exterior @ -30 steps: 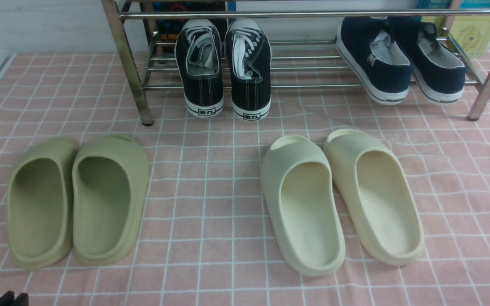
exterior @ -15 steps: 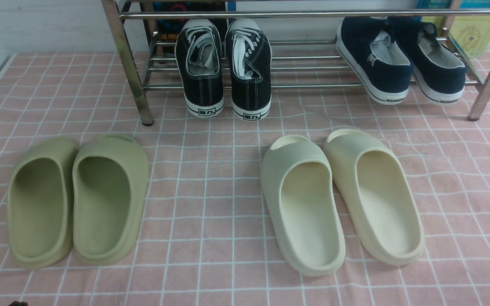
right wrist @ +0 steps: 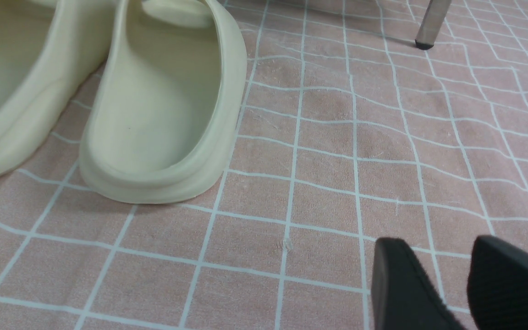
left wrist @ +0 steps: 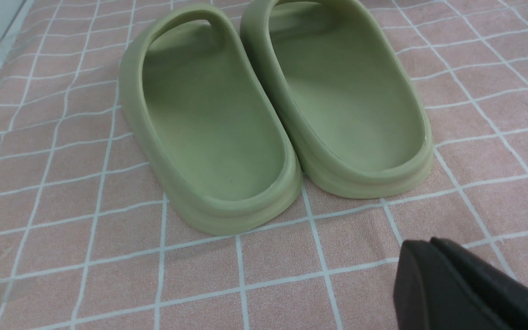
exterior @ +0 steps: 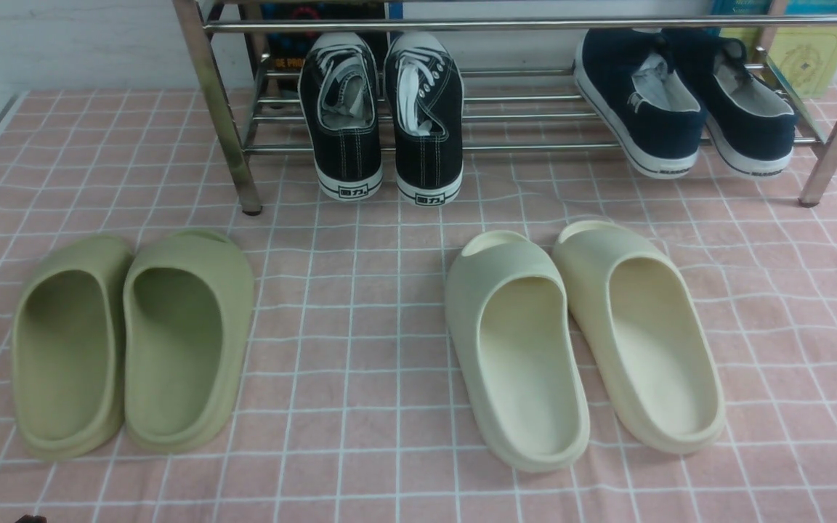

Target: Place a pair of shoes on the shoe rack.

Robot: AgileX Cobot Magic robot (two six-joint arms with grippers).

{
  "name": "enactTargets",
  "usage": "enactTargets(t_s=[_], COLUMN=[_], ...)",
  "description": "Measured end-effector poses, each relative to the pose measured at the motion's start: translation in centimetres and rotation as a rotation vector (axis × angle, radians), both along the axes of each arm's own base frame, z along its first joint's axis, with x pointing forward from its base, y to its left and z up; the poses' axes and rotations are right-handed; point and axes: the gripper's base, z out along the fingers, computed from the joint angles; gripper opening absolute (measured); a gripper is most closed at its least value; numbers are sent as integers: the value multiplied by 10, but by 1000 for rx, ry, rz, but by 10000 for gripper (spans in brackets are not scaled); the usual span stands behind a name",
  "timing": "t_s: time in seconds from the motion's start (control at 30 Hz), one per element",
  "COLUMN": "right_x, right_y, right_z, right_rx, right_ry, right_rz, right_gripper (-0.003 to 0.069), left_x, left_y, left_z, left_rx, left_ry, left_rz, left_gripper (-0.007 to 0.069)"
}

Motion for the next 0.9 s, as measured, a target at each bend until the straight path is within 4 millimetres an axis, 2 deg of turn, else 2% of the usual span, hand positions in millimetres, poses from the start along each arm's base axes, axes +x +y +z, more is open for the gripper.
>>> enactTargets(t_s=[0.9], right_x=[0], right_y=[0], right_z=[0], right_rx=[0], right_ry=[0], right_rz=[0], right_gripper=[238], left_x=[0], left_y=[0], left_z=[0], left_rx=[0], left_ry=[1], left_rz=[0], left_gripper=[23])
